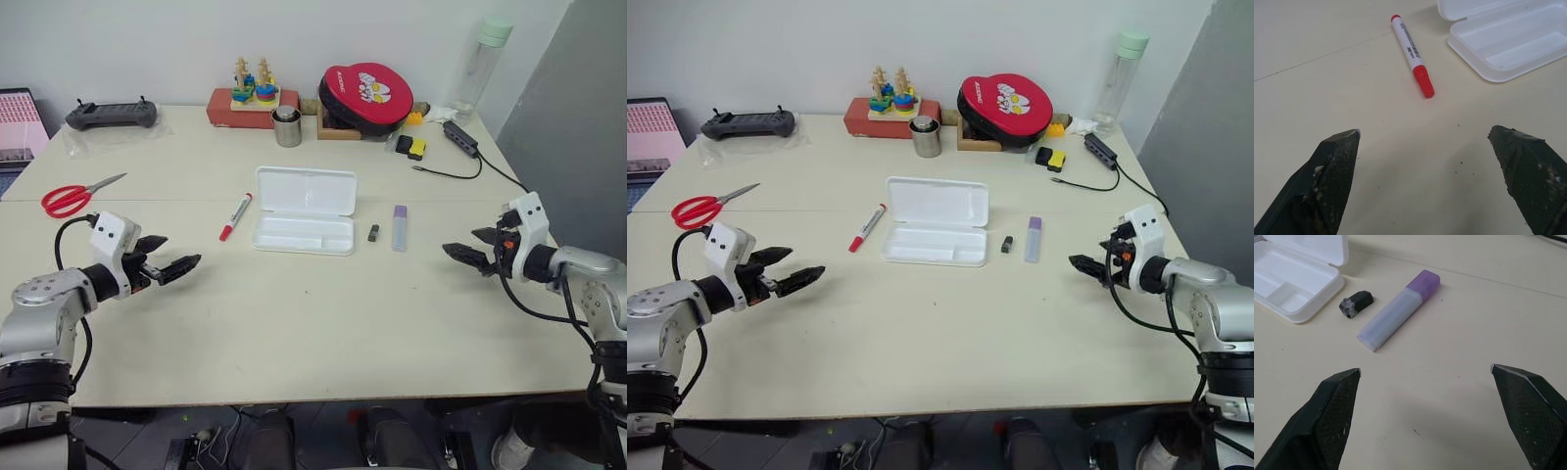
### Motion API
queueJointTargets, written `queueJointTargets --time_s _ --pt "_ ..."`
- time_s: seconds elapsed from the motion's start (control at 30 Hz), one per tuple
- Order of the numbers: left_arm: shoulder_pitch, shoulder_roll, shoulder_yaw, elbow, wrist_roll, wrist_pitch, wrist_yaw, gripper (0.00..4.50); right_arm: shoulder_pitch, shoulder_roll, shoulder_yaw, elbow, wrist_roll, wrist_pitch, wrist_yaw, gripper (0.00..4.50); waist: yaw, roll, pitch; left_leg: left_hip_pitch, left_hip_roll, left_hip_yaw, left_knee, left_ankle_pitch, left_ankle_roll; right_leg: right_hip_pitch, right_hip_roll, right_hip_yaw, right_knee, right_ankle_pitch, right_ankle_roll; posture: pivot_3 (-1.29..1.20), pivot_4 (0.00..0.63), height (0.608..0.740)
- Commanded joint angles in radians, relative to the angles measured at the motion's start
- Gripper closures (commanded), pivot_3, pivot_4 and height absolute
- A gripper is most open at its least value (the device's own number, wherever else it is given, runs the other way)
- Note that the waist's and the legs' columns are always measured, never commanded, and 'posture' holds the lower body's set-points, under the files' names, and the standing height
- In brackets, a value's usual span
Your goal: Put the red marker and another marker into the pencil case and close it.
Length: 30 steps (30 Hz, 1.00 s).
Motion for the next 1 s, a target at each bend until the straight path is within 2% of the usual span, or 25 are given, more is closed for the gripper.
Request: queueJointTargets --time_s 0.03,0.17,1.0 --pt "-0.02 0.03 0.006 0.007 0.014 -0.004 -0.027 0.0 -0.021 -0.015 -0.007 -0.01 -0.002 0.002 0.019 0.01 0.0 0.0 0.0 0.0 0.0 0.0 0.0 0.0 0.0 0.0 0.0 0.0 0.0 0.0 0.0 0.0 0.15 0.74" --pt "-0.01 0.046 -0.014 0.002 0.038 0.019 -0.059 0.0 -0.016 -0.011 -0.005 -0.019 -0.005 -0.004 0.026 0.01 0.0 0.0 0.0 0.0 0.0 0.0 -0.002 0.0 0.0 -0.001 0.0 0.0 0.0 -0.001 -0.001 0.0 0.15 0.74" --pt "-0.036 -0.001 -0.027 0.01 0.063 0.02 -0.044 0.0 0.013 -0.008 -0.015 -0.04 0.003 -0.009 0.046 0.01 0.001 0.0 0.0 0.0 0.0 0.0 -0.002 0.0 0.0 -0.001 0.0 0.0 0.0 0.0 0.0 0.0 0.15 0.74"
